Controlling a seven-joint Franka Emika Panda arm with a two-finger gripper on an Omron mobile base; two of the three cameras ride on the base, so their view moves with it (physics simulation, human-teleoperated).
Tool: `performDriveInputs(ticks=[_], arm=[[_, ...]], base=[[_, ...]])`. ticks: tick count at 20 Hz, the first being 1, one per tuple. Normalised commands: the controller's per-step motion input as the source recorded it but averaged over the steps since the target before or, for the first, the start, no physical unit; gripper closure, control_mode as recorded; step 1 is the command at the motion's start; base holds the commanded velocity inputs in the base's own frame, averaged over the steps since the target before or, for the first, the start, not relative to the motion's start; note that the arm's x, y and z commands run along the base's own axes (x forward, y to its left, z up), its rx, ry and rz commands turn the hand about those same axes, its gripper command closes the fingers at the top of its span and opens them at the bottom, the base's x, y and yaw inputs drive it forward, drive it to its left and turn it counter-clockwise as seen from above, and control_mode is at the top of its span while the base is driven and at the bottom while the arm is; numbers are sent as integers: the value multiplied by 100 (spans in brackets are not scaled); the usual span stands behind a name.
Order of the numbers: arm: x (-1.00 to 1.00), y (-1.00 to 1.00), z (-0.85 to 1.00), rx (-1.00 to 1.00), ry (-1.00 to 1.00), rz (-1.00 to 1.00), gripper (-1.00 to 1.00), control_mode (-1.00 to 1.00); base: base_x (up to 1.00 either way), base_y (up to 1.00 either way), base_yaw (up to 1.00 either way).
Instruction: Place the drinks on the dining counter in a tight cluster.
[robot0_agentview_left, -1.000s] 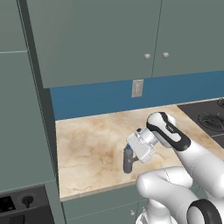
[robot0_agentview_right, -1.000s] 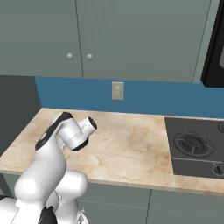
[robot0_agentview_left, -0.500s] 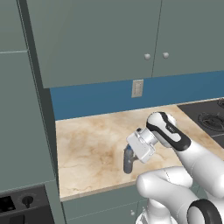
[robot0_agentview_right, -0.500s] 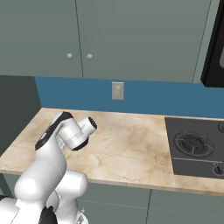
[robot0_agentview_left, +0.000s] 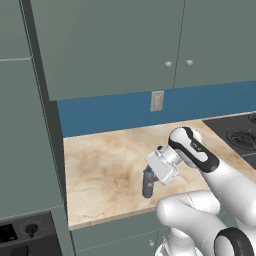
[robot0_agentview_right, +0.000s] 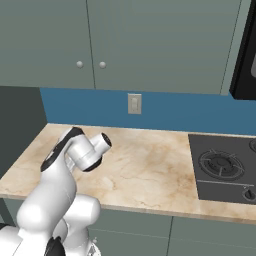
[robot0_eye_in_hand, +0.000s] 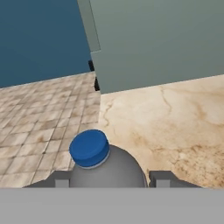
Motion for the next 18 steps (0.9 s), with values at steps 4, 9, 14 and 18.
performDriveInputs(ticks=[4,9,14,18], arm=[[-18,-27,42,3,-1,-10,100,-100],[-18,-24,57,2,0,-18,100,-100],[-20,-22,60,0,0,-15,100,-100],[-21,-12,64,0,0,-4,100,-100]], base=[[0,0,0],[0,0,0],[0,0,0],[0,0,0]])
